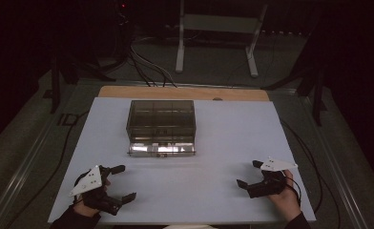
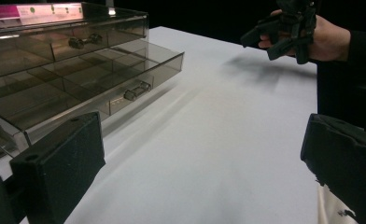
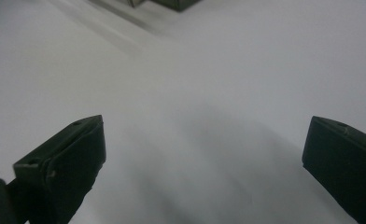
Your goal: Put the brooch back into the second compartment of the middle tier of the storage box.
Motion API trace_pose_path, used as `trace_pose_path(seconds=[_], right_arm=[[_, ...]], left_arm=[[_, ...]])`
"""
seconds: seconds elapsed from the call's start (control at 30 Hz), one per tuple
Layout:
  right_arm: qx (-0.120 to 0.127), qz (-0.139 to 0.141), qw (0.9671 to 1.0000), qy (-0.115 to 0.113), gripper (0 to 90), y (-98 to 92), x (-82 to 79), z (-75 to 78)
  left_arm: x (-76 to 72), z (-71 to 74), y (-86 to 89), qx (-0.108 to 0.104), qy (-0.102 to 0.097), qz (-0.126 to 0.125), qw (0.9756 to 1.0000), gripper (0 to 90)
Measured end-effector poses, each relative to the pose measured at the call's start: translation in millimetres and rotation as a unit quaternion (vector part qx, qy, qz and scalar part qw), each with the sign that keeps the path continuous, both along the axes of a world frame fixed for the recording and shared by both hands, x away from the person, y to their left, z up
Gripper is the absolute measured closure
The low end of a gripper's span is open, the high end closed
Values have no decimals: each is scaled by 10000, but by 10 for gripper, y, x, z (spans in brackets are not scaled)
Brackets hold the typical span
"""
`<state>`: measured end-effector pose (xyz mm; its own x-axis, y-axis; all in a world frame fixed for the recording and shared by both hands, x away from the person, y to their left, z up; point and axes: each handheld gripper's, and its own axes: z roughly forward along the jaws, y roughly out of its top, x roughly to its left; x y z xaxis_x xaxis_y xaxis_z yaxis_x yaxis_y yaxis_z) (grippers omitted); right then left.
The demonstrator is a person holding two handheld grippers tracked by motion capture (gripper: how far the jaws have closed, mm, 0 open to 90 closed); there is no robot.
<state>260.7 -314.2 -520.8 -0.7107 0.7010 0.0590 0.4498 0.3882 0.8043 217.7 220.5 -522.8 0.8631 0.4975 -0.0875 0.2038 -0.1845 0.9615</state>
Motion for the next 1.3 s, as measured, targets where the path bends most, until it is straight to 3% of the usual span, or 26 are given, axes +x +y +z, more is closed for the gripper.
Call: trace_pose_path(seconds=[0.03,0.3,0.5,0.8,1.3], right_arm=[[-19,-77,9999,120,0,-43,-8,-24],[-137,-272,9994,164,0,-142,-69,-102],[-182,-300,9987,382,0,-165,-59,-182],[-269,-190,9990,296,0,-60,76,-197],[-173,-177,9994,250,0,-52,78,-169]], left_arm=[[0,-2,1,-5,10,4,10000,6],[-2,-1,3,16,4,10,10000,6],[-6,2,2,11,-8,2,10000,6],[-11,-10,5,35,8,0,10000,6],[-23,1,13,12,-6,42,10000,6]])
